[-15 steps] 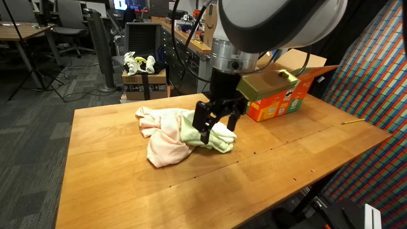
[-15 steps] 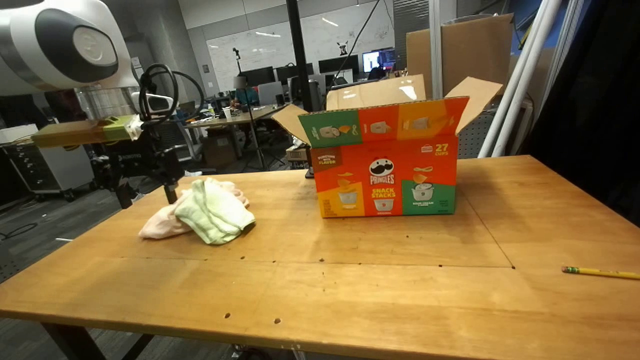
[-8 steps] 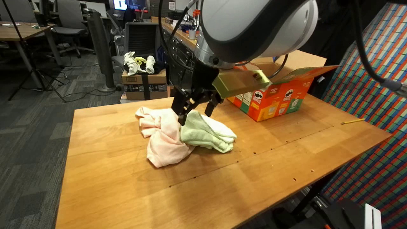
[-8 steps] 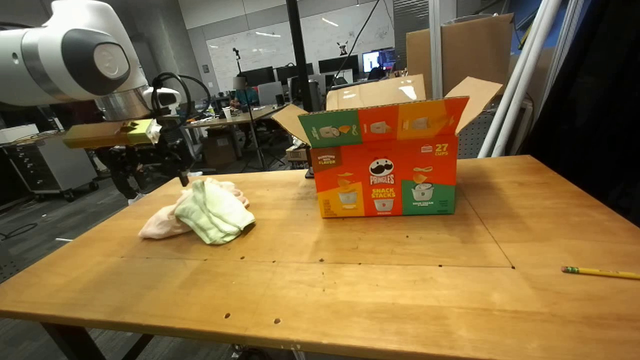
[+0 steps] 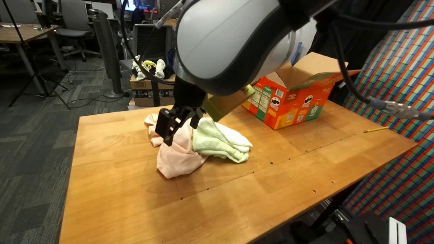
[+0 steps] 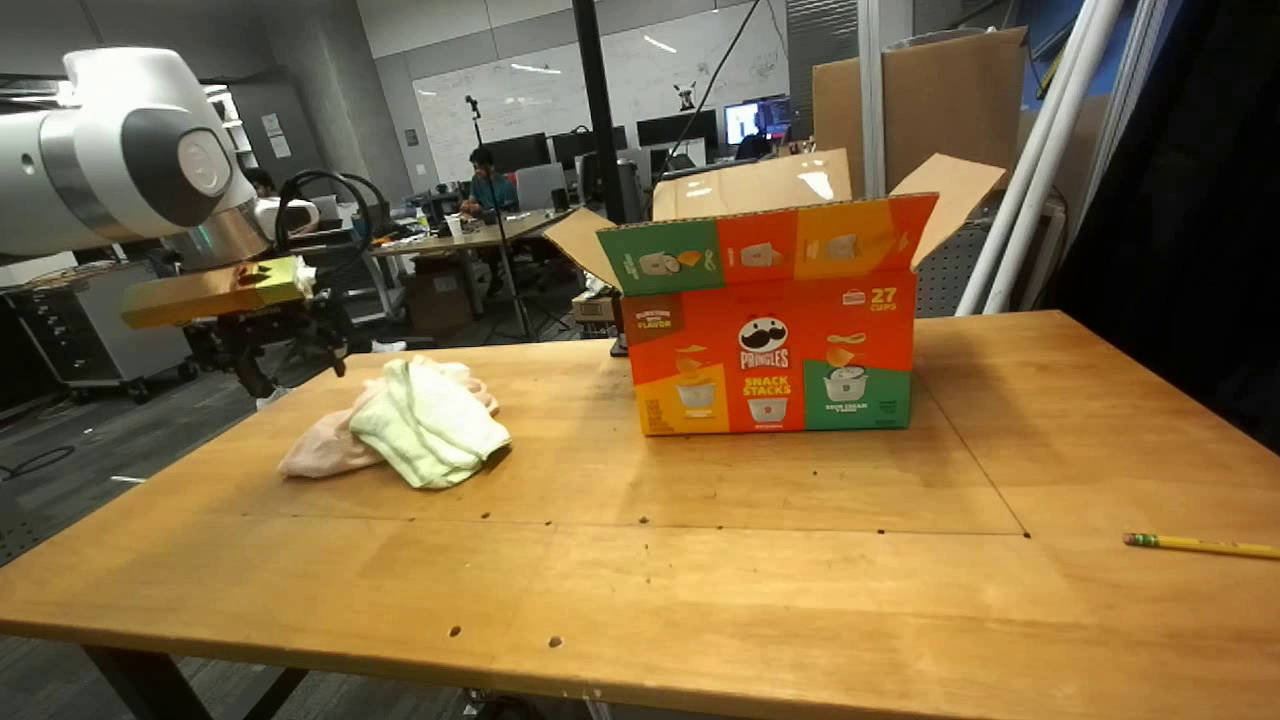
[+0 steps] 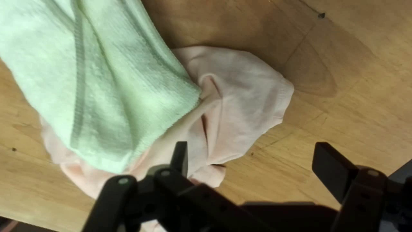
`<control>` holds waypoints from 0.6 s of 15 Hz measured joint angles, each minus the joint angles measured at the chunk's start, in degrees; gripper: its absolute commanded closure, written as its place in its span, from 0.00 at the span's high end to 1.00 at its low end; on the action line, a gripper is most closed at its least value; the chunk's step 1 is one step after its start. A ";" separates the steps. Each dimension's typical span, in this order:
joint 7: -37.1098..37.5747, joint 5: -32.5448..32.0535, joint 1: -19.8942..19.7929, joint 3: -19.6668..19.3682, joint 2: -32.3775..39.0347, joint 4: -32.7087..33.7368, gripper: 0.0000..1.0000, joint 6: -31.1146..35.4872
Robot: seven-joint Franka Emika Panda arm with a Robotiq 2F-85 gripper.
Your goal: Put the shirts inside the box
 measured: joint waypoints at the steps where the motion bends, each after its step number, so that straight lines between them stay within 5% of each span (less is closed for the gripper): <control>1: -0.75 -1.45 0.39 0.39 1.44 0.74 1.00 0.42; 9: -2.10 -15.83 0.41 -2.21 12.00 8.46 1.00 1.22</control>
